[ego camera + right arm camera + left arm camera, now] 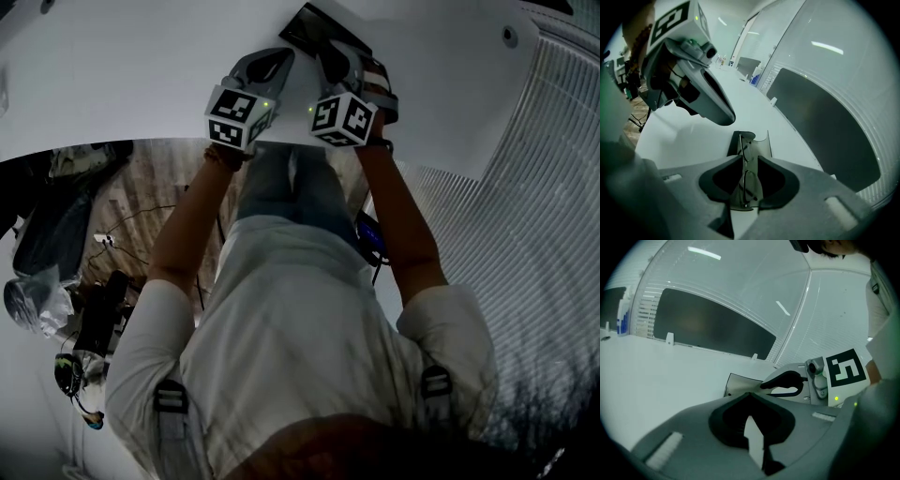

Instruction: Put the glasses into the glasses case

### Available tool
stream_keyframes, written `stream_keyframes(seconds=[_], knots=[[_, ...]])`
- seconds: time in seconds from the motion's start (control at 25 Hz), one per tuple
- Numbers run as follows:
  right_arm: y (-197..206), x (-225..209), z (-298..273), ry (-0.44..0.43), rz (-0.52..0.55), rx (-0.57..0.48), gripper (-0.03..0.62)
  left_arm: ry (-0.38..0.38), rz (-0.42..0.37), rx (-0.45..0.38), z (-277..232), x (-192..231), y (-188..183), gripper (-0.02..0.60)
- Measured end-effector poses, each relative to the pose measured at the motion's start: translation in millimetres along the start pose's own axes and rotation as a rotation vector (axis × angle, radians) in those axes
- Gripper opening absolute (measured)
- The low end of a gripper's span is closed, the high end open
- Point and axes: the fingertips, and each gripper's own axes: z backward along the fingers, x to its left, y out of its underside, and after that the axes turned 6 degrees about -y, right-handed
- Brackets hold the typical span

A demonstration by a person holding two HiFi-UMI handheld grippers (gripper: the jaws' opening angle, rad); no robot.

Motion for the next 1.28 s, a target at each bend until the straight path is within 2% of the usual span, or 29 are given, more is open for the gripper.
stream_keyframes(seconds=[0.12,0.28,0.48,0.64,0.8,0.96,1.08,1.28], knots=[[-6,0,27,0.001,-0.040,-0.022,0.100,0.001,0.001,-0.031,13,-12,-10,0.002],[-24,11,85,-0.036,-0.193,-0.110,0.098,0.022,0.008,-0.055,48,-42,-25,0.002],[-55,-5,164,0.057,-0.280,-0.232,0.044,0.082,-0.045,-0.151,84,-80,-65,0.002],[-71,-10,226,0.108,-0.336,-0.314,0.006,0.127,-0.046,-0.206,118,-122,-95,0.002],[-82,-21,280,0.168,-0.376,-0.409,0.003,0.166,-0.066,-0.284,147,-161,-126,0.002],[-89,-36,329,0.249,-0.422,-0.513,0.003,0.210,-0.144,-0.386,168,-193,-157,0.002],[-92,-33,370,0.289,-0.448,-0.588,0.003,0.249,-0.173,-0.412,187,-222,-164,0.002],[-89,-30,421,0.346,-0.489,-0.695,0.003,0.300,-0.174,-0.448,208,-260,-167,0.002]])
